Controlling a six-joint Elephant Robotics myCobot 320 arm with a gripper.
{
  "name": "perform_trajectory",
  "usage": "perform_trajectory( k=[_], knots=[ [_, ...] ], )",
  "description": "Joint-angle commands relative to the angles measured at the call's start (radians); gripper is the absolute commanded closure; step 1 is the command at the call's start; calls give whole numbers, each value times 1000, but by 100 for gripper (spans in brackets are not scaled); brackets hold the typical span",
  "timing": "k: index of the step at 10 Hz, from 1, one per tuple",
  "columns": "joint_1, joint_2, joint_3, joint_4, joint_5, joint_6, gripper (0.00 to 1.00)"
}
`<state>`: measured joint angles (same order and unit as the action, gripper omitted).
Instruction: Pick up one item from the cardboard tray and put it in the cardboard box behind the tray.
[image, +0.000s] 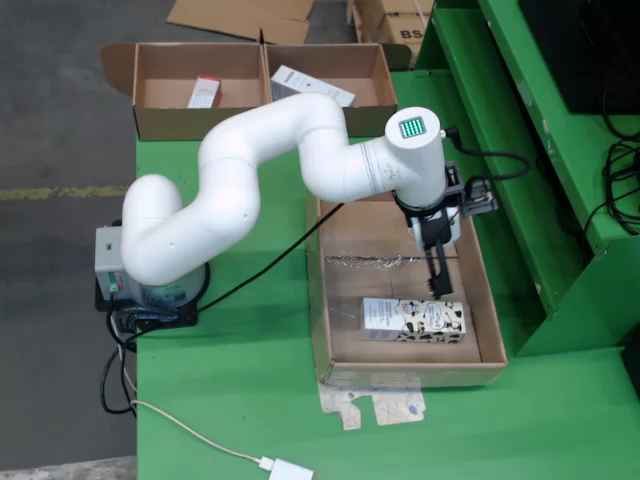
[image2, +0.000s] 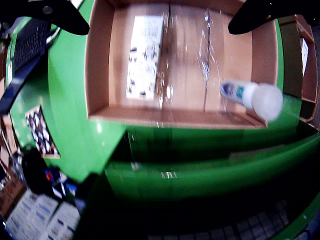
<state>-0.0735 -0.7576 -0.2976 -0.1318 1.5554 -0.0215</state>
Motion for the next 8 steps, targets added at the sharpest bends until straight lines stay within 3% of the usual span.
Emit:
perform_trajectory(
  k=[1,2,3,4,6,7,8],
  knots=[
    [8,-266,298,493,-190,-38,0],
    [66,-350,298,644,-597,-107,0],
    [43,-388,298,644,-600,-89,0],
    [9,-366,298,603,-349,-87,0],
    [9,-366,298,603,-349,-87,0],
    [-15,-326,298,464,-162,-55,0],
    [-15,-326,298,464,-162,-55,0]
  ],
)
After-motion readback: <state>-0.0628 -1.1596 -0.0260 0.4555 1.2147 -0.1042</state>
